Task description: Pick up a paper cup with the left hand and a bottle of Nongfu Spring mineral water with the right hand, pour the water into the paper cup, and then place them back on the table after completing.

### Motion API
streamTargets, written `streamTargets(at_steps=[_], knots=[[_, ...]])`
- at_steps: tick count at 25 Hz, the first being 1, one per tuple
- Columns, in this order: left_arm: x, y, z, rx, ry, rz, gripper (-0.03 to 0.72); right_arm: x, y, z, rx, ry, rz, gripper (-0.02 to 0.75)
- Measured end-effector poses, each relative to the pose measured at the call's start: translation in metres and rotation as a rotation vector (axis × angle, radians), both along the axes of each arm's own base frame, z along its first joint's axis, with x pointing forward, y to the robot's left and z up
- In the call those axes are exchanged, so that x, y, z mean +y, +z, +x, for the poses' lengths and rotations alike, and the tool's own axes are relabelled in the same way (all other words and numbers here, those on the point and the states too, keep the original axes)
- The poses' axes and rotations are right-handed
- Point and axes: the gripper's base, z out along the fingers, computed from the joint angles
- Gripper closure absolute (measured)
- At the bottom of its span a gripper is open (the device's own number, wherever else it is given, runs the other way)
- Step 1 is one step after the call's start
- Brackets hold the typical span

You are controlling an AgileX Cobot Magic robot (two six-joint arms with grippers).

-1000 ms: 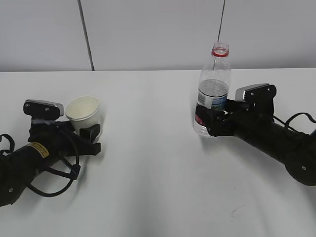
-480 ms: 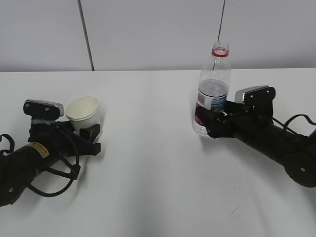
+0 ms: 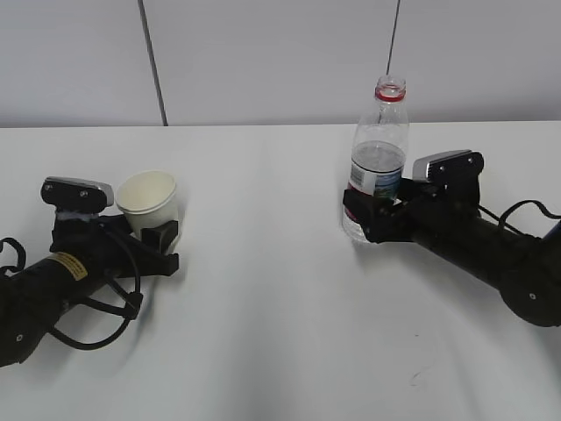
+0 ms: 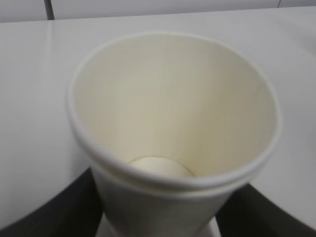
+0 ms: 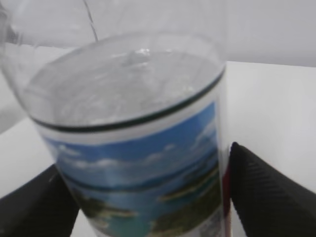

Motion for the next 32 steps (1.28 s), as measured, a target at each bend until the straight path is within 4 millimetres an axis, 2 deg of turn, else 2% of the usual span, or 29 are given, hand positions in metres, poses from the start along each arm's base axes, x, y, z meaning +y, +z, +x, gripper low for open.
streamTargets(at_steps=[8, 15, 19, 25, 32], knots=[[0.0, 0.0, 0.0, 0.0, 0.0, 0.0, 0.269, 0.003, 0.002, 0.013, -0.033, 0.015, -0.002, 0.071], [-0.001, 0.0, 0.0, 0.0, -0.009, 0.001, 0.269, 0.003, 0.003, 0.015, -0.038, 0.008, 0.001, 0.234], [-0.005, 0.0, -0.002, -0.002, -0.068, 0.008, 0.269, 0.002, 0.003, 0.015, -0.038, 0.002, 0.004, 0.289], [-0.016, 0.0, -0.009, 0.005, -0.207, 0.0, 0.269, 0.003, 0.003, 0.015, -0.047, 0.008, -0.006, 0.306], [-0.034, 0.006, -0.006, -0.007, -0.365, -0.046, 0.269, 0.003, 0.012, 0.015, -0.074, 0.038, -0.186, 0.307]])
